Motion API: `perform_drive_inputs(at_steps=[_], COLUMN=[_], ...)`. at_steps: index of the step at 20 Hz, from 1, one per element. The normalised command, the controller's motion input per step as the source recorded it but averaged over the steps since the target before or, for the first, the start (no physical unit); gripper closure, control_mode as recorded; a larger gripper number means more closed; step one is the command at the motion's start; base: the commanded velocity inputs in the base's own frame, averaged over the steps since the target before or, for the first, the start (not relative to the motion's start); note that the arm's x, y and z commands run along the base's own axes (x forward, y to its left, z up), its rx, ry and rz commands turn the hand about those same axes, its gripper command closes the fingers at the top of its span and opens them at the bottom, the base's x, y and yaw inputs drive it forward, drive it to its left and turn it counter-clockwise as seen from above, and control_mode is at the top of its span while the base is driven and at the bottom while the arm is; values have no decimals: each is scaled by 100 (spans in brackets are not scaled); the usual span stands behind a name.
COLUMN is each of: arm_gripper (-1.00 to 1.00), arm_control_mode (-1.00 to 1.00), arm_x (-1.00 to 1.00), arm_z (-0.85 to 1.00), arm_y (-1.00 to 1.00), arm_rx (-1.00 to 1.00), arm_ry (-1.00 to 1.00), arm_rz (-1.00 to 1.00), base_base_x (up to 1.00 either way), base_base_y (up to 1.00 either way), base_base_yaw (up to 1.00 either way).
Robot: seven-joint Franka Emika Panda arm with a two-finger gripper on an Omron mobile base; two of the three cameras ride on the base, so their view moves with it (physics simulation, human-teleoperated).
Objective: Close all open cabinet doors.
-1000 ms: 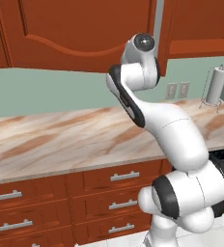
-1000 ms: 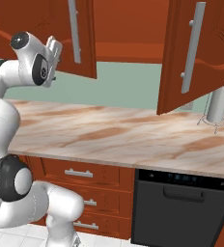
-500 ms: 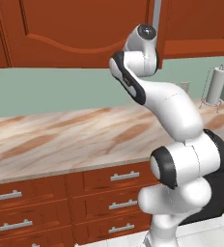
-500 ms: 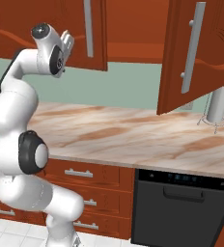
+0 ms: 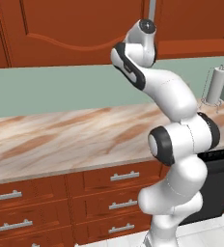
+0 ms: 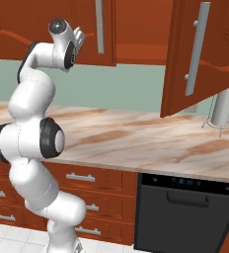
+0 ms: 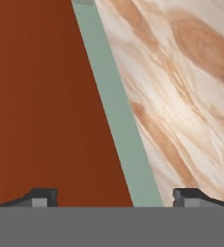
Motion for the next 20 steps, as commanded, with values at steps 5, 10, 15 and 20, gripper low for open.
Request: perform_drive_inputs(at_steps=[5, 10, 15, 20], arm_gripper=[-100, -100, -100, -100], arm_control_mode=[-100, -100, -100, -100], arm_x=[54, 51, 39, -37], arm_z=[1, 0, 0, -4], arm_y=[0, 0, 0, -5], arm_rx=[1, 0, 0, 0], arm_ry=[-2, -2, -3, -6], arm_rz=[0, 0, 2, 9], base_base_x=[0, 0, 0, 0], base_base_y=[0, 0, 0, 0], base_base_yaw=[0, 0, 0, 0])
